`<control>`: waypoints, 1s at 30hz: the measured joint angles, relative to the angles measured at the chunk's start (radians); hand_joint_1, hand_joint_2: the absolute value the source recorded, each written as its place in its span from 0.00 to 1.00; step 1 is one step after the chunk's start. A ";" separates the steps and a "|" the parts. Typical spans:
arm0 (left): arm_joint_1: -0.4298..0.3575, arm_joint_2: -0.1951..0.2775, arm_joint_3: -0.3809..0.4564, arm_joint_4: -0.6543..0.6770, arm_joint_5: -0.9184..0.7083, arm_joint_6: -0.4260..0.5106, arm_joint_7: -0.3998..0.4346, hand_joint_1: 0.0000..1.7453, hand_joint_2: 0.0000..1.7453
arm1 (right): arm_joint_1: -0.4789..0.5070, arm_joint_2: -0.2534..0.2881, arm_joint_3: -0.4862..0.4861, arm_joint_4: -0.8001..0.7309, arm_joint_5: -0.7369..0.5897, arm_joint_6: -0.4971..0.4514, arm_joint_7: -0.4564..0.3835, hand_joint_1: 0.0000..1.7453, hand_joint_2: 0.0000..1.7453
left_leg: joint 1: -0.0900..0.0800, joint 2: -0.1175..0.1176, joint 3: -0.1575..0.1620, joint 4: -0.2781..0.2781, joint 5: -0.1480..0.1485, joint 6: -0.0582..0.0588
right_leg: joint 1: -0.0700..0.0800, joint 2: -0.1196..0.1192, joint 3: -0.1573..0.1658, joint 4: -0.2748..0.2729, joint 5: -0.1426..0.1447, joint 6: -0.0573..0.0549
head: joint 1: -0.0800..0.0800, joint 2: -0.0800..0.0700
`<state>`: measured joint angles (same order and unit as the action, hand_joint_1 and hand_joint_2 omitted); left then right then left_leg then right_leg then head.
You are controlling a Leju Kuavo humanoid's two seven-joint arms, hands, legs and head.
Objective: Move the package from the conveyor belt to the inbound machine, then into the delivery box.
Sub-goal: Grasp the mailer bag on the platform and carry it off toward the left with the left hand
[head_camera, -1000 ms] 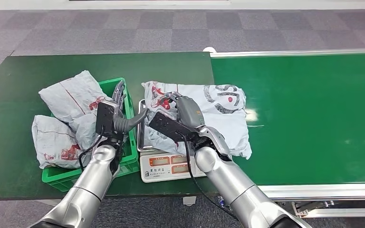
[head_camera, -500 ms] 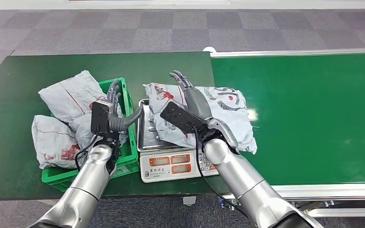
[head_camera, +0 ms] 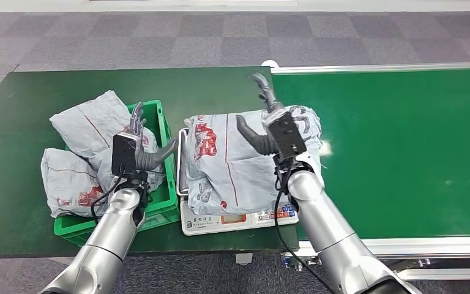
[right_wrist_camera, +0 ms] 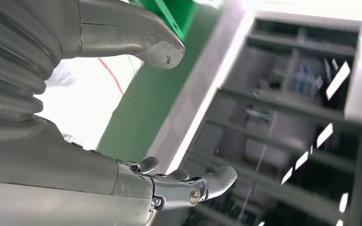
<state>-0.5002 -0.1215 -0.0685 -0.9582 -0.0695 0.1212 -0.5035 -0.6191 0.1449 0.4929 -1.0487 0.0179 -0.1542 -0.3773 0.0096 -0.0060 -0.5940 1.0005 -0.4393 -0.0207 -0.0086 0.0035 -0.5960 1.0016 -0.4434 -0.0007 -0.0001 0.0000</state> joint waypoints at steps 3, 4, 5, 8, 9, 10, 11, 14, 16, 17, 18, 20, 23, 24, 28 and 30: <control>0.011 0.013 0.011 -0.017 -0.003 0.006 0.002 0.00 1.00 | 0.049 -0.016 -0.048 -0.029 -0.104 -0.015 -0.012 0.00 1.00 | 0.000 0.000 0.000 0.000 0.000 0.000 | 0.000 0.000 0.000 0.000 0.000 0.000 | 0.000 0.000; 0.015 0.017 0.014 -0.021 -0.004 0.009 0.003 0.00 1.00 | 0.065 -0.021 -0.063 -0.035 -0.129 -0.014 -0.017 0.00 1.00 | 0.000 0.000 0.000 0.000 0.000 0.000 | 0.000 0.000 0.000 0.000 0.000 0.000 | 0.000 0.000; 0.018 0.021 0.018 -0.026 -0.005 0.011 0.003 0.00 1.00 | 0.080 -0.027 -0.076 -0.039 -0.149 -0.013 -0.024 0.00 1.00 | 0.000 0.000 0.000 0.000 0.000 0.000 | 0.000 0.000 0.000 0.000 0.000 0.000 | 0.000 0.000; 0.028 0.035 0.024 -0.040 -0.034 0.015 -0.007 0.00 1.00 | 0.120 -0.040 -0.101 -0.051 -0.175 -0.017 -0.053 0.00 1.00 | 0.000 0.000 0.001 0.000 0.000 0.000 | 0.000 0.000 0.000 0.000 0.000 0.000 | 0.000 0.000; 0.032 0.041 0.024 -0.046 -0.061 0.012 -0.011 0.00 1.00 | 0.132 -0.044 -0.107 -0.060 -0.177 -0.023 -0.063 0.00 1.00 | 0.000 0.000 0.001 0.000 0.000 0.000 | 0.000 0.000 0.000 0.000 0.000 0.000 | 0.000 0.000; 0.036 0.046 0.022 -0.053 -0.097 0.005 -0.014 0.00 1.00 | 0.144 -0.048 -0.112 -0.070 -0.178 -0.030 -0.071 0.00 1.00 | 0.000 0.000 0.001 0.000 0.000 0.000 | 0.000 0.000 0.000 0.000 0.000 0.000 | 0.000 0.000; 0.038 0.052 0.016 -0.058 -0.142 -0.008 -0.013 0.00 1.00 | 0.156 -0.053 -0.116 -0.081 -0.179 -0.036 -0.076 0.00 1.00 | 0.000 0.000 0.001 0.000 0.000 0.000 | 0.000 0.000 0.000 0.000 0.000 0.000 | 0.000 0.000; 0.039 0.066 -0.027 -0.062 -0.275 -0.054 0.000 0.00 1.00 | 0.186 -0.064 -0.131 -0.110 -0.185 -0.047 -0.080 0.00 1.00 | 0.000 0.000 0.001 0.000 0.000 0.000 | 0.000 -0.001 0.000 0.000 0.000 0.000 | 0.000 0.000; 0.038 0.069 -0.058 -0.059 -0.315 -0.067 0.006 0.00 1.00 | 0.199 -0.069 -0.140 -0.121 -0.188 -0.048 -0.080 0.00 1.00 | 0.000 0.000 0.001 0.000 0.000 0.000 | 0.000 -0.001 0.000 0.000 0.000 0.000 | 0.000 0.000; 0.037 0.069 -0.070 -0.058 -0.323 -0.069 0.007 0.00 1.00 | 0.203 -0.071 -0.144 -0.125 -0.188 -0.049 -0.081 0.00 1.00 | 0.000 0.001 0.001 0.000 0.000 0.000 | 0.000 0.000 0.000 0.000 0.000 0.000 | 0.000 0.000; 0.037 0.069 -0.079 -0.057 -0.328 -0.072 0.007 0.00 1.00 | 0.206 -0.072 -0.146 -0.127 -0.188 -0.049 -0.082 0.00 1.00 | 0.000 0.001 0.001 0.000 0.000 0.000 | 0.000 0.000 0.000 0.000 0.001 0.000 | 0.000 0.000; 0.030 0.069 -0.099 -0.051 -0.348 -0.091 0.005 0.00 1.00 | 0.212 -0.074 -0.153 -0.130 -0.179 -0.058 -0.084 0.00 1.00 | 0.000 0.002 0.001 0.000 0.000 0.000 | 0.000 0.001 -0.001 0.000 0.001 0.000 | 0.000 0.000; -0.001 0.067 -0.144 -0.019 -0.400 -0.135 0.000 0.00 1.00 | 0.224 -0.079 -0.170 -0.130 -0.135 -0.091 -0.088 0.00 1.00 | 0.000 0.001 -0.001 0.000 0.001 0.000 | 0.000 0.000 -0.002 0.000 0.002 0.000 | 0.000 0.000; -0.012 0.064 -0.160 -0.005 -0.412 -0.143 0.000 0.00 1.00 | 0.228 -0.081 -0.178 -0.130 -0.119 -0.099 -0.090 0.00 1.00 | 0.000 0.000 -0.001 0.000 0.001 0.000 | 0.000 0.000 -0.002 0.000 0.002 0.000 | 0.000 0.000; -0.048 0.054 -0.209 0.036 -0.434 -0.162 -0.003 0.00 1.00 | 0.240 -0.088 -0.200 -0.130 -0.079 -0.121 -0.091 0.00 1.00 | -0.001 0.002 -0.002 0.000 0.001 0.000 | -0.001 0.001 -0.004 0.000 0.002 0.000 | 0.000 0.000; -0.073 0.050 -0.235 0.059 -0.455 -0.197 -0.013 0.00 1.00 | 0.243 -0.095 -0.212 -0.124 -0.037 -0.142 -0.079 0.00 1.00 | -0.001 0.002 -0.003 0.001 0.001 0.000 | -0.001 0.001 -0.005 0.000 0.002 0.000 | 0.000 0.000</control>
<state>-0.5736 -0.0710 -0.3034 -0.8990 -0.5248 -0.0760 -0.5160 -0.3762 0.0500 0.2804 -1.1730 -0.0191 -0.2958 -0.4566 0.0089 -0.0043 -0.5965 1.0012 -0.4383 -0.0203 -0.0094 0.0049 -0.6007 1.0017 -0.4415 -0.0006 -0.0003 0.0000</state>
